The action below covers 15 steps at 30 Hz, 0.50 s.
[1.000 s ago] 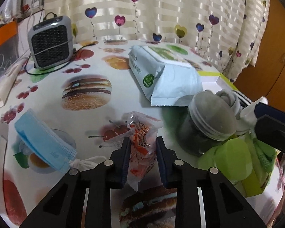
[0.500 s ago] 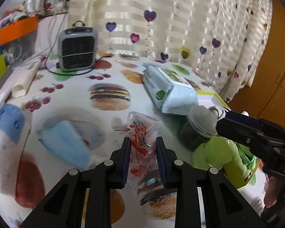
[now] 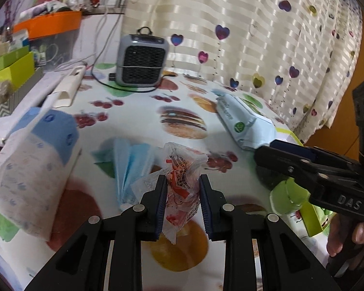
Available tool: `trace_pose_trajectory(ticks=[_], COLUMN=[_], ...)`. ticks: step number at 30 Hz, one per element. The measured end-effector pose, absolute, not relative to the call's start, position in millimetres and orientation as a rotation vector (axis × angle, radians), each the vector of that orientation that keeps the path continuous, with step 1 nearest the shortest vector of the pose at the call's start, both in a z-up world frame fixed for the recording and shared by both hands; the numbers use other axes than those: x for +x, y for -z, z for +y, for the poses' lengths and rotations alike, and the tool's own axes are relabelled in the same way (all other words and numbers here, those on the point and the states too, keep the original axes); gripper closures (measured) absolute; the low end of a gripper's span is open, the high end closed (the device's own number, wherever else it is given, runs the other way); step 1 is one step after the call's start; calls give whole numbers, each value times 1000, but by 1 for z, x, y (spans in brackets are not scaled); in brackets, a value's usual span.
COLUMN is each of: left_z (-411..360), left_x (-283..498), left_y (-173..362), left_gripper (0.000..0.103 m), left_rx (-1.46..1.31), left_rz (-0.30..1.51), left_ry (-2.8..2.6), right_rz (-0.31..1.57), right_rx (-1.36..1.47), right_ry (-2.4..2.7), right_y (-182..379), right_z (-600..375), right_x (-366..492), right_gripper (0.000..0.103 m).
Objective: Organize soft objects
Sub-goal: 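Grasp the blue face mask with the right tool while the left tool lifts the bag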
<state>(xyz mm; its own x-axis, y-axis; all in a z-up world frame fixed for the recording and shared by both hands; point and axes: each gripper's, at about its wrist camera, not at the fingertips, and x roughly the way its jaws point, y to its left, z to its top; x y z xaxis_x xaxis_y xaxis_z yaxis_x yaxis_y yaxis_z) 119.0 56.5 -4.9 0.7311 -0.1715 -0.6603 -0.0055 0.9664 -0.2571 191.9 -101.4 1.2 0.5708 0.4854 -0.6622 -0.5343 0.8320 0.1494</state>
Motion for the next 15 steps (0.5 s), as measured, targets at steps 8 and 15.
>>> trace_pose_trajectory(ticks=[8, 15], left_z=[81, 87], left_x=[107, 86], left_y=[12, 10], left_gripper=[78, 79], left_rx=[-285, -310], left_rz=[751, 740], left_ry=[67, 111], right_rz=[811, 856], right_rx=[-99, -99], right_ry=[-663, -715], right_y=[15, 26], right_z=[-65, -47], right_x=[208, 209], right_gripper=[55, 55])
